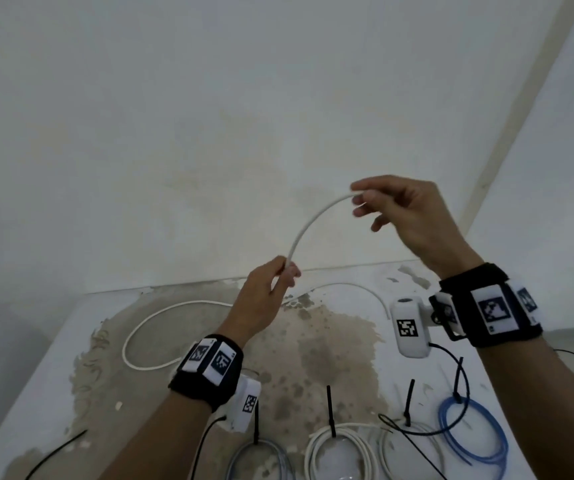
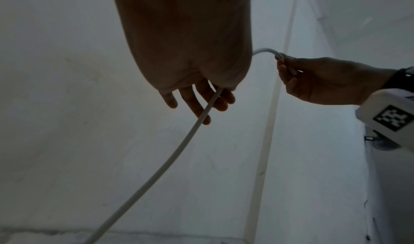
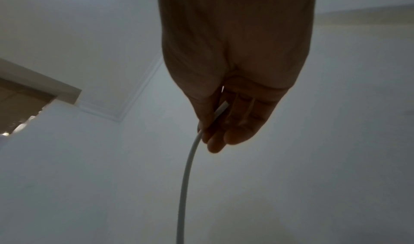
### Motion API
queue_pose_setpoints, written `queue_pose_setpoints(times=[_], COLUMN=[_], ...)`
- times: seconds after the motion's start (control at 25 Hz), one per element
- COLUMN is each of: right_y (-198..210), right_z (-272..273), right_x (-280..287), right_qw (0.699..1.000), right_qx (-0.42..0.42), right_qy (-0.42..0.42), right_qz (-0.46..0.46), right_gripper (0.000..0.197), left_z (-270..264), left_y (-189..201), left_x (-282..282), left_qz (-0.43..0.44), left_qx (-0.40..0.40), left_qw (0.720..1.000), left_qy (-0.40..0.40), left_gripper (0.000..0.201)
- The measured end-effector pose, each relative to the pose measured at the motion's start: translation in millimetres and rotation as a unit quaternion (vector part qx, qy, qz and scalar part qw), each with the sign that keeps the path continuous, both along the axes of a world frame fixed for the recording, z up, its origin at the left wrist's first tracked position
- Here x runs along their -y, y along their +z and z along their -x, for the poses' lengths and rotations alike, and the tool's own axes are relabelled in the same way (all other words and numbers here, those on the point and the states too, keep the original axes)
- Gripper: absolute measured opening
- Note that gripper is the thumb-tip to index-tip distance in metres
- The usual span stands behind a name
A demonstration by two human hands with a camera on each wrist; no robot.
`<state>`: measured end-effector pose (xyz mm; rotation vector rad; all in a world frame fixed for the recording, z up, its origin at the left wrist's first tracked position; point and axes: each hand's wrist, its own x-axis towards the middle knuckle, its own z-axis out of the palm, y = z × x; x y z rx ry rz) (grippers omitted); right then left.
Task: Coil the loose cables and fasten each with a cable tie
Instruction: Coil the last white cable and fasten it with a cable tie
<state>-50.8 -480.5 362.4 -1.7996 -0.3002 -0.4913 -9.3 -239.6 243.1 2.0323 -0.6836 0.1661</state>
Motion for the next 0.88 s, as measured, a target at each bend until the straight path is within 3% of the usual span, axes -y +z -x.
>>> queue_pose_setpoints(times=[0.12, 0.24, 0.32, 0.4, 0.48, 0.56, 0.64, 0.76, 0.88], right_y=[7.4, -17.3, -44.8, -64.5, -76.0, -84.4, -88.9, -86.9, -81.9], right_z=[-1.1, -2.8, 0.1, 9.4, 18.1, 21.0, 19.5, 15.7, 12.2], right_x=[38.3, 59.6, 42.6, 9.1, -26.1, -51.2, -66.0, -77.7, -87.5], right_qw=[0.987, 0.976, 0.973, 0.963, 0.956, 0.949, 0.956, 0.975, 0.981], right_qx=[0.045, -0.017, -0.124, -0.208, -0.247, -0.240, -0.204, -0.163, -0.150], right_qy=[-0.129, -0.214, -0.170, -0.058, 0.073, 0.151, 0.166, 0.147, 0.106], right_qz=[-0.082, -0.028, 0.093, 0.162, 0.142, 0.135, 0.129, 0.017, -0.065], right_gripper=[0.016, 0.015, 0.014, 0.016, 0.016, 0.016, 0.013, 0.006, 0.011], left_z=[2.0, -2.7, -6.4, -6.9, -4.8, -1.5, 1.2, 6.6, 14.7], left_y=[-11.6, -5.6, 6.9, 21.3, 33.5, 44.0, 52.8, 60.5, 61.7], left_x=[-28.0, -45.2, -42.1, -32.6, -22.5, -15.4, -13.0, -14.3, -11.5], left_qz=[0.021, 0.075, 0.129, 0.180, 0.219, 0.257, 0.307, 0.369, 0.356], left_qx=[-0.038, -0.056, -0.068, -0.095, -0.124, -0.158, -0.203, -0.244, -0.243], left_qw=[0.999, 0.994, 0.987, 0.976, 0.967, 0.953, 0.930, 0.895, 0.901], left_qy=[0.021, 0.054, 0.072, 0.072, 0.046, 0.015, -0.006, -0.047, -0.057], left_gripper=[0.024, 0.024, 0.023, 0.023, 0.023, 0.024, 0.023, 0.023, 0.026])
